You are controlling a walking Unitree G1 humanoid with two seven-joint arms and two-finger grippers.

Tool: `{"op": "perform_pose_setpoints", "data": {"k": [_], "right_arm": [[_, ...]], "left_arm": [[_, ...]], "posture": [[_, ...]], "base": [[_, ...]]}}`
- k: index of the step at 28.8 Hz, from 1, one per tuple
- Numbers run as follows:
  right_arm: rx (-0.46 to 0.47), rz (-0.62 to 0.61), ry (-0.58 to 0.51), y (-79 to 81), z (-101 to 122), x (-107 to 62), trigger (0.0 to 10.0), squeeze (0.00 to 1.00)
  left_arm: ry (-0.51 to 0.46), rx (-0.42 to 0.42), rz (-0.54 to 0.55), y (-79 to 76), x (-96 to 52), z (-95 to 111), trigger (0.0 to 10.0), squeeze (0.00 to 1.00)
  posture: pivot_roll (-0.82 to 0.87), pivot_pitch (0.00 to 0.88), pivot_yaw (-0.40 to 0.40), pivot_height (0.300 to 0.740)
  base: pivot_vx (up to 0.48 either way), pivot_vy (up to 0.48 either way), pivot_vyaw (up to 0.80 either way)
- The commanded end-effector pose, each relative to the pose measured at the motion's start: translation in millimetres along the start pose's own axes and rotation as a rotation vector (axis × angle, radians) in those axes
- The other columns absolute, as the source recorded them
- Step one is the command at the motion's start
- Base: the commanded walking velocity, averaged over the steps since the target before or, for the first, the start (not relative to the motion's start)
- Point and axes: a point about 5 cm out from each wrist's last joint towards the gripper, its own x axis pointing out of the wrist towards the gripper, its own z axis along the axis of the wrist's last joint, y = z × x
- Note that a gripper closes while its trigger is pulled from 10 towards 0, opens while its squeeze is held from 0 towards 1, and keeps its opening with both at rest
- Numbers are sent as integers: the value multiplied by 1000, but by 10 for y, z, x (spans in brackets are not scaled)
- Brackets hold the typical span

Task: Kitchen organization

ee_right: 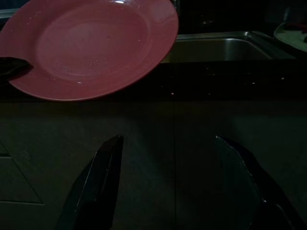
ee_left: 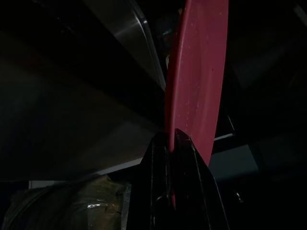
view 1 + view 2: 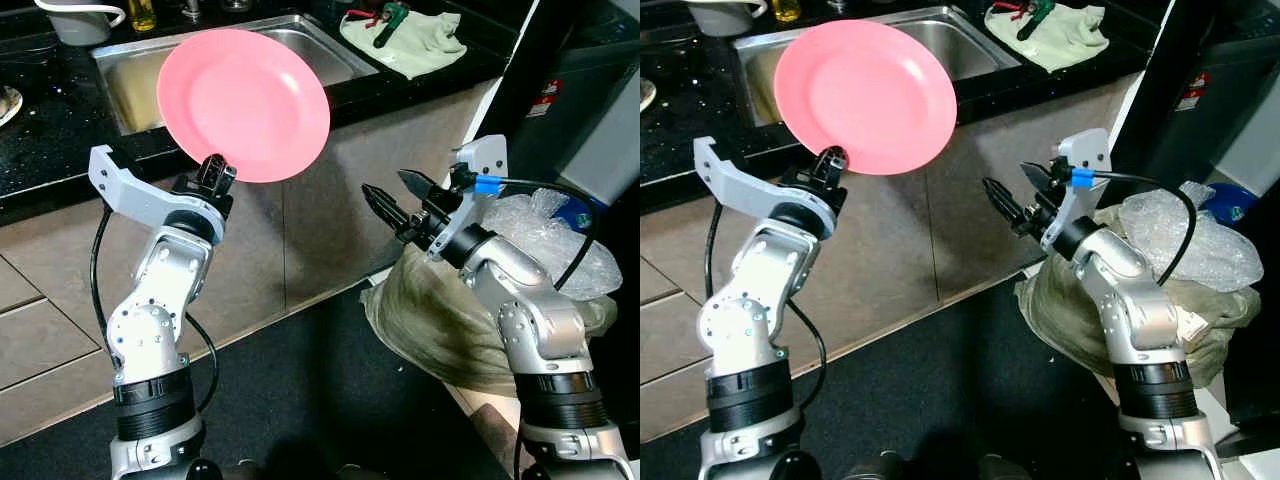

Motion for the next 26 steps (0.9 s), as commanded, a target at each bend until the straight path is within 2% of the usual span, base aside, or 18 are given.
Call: {"op": "perform_pose_setpoints", "data": {"k": [1, 9, 26], "right_arm": [[7, 12, 17, 33, -74, -5, 10000, 0], [23, 41, -6, 70, -61, 1, 10000, 0], [24, 57, -16, 92, -51, 22, 10000, 0]], "left_arm": [[4, 16, -25, -34, -3, 4, 10000, 0], [15, 33, -42, -67, -1, -24, 10000, 0], [13, 53, -64, -105, -3, -41, 10000, 0]], "posture": [[-6, 69, -40, 740], [-5, 63, -41, 740], [-3, 53, -43, 740]], "base": [[0, 0, 0], [0, 0, 0], [302, 0, 0]]}}
